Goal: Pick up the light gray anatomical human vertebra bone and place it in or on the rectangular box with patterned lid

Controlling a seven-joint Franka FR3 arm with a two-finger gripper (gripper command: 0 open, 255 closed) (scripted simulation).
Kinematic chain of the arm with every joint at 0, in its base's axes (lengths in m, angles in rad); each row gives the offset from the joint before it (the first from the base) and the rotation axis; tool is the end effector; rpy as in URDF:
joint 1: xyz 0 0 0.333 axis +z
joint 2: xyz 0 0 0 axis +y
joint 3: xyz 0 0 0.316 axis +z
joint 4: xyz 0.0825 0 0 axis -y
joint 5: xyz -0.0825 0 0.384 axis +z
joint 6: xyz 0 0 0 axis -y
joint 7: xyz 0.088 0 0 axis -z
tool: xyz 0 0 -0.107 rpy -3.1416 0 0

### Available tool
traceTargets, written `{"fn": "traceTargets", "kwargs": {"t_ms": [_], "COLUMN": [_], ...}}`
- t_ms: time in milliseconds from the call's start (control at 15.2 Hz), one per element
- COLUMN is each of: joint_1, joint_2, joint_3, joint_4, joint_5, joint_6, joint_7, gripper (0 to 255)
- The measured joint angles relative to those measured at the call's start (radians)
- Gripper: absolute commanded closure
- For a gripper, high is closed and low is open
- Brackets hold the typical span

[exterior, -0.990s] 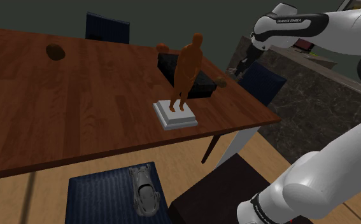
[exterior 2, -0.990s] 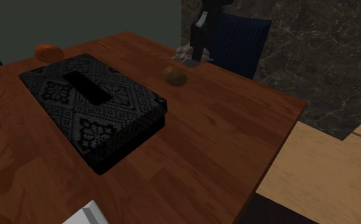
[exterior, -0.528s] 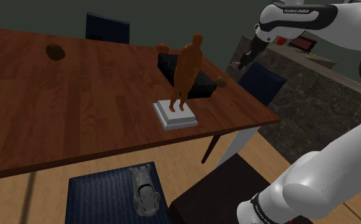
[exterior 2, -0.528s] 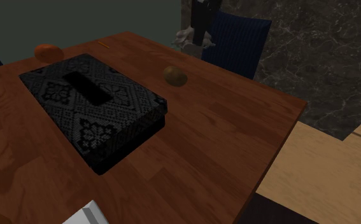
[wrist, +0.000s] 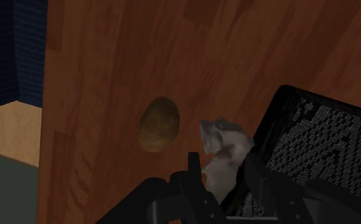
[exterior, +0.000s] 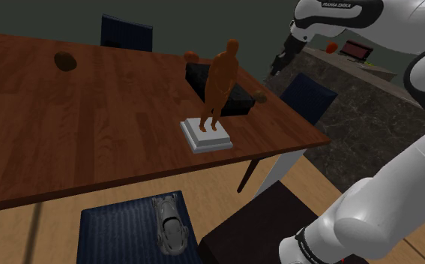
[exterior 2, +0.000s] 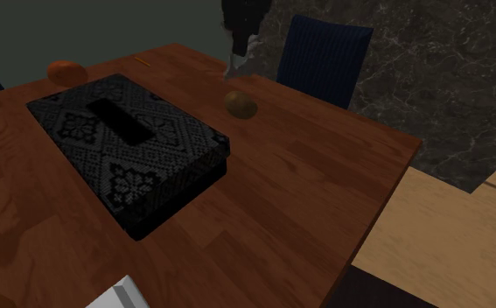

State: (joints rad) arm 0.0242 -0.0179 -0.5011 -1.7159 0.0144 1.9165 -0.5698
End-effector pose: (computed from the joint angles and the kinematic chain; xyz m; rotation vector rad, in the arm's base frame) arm 0.5128 -0.2663 0.5969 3.0352 0.1346 0.3029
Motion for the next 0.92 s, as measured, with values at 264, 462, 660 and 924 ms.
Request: {"fn": "traceTargets", "kwargs": {"t_ms": [264,462,660,924], "joint_1": [0.027,0.044,0.056,0.058], "joint_2": [0.089,0.164,0.253,0.396], "joint_3": [0.028,0.047,0.066,0.09], "joint_4": [0.099,0.182,0.297,0.501], "joint_5": [0.03,0.053,0.079,0.118], "joint_6": [-0.019,-0.034,-0.067,-0.135], "joint_7": [0.055,0.093,0.131,0.181], "gripper": [255,255,255,255]}}
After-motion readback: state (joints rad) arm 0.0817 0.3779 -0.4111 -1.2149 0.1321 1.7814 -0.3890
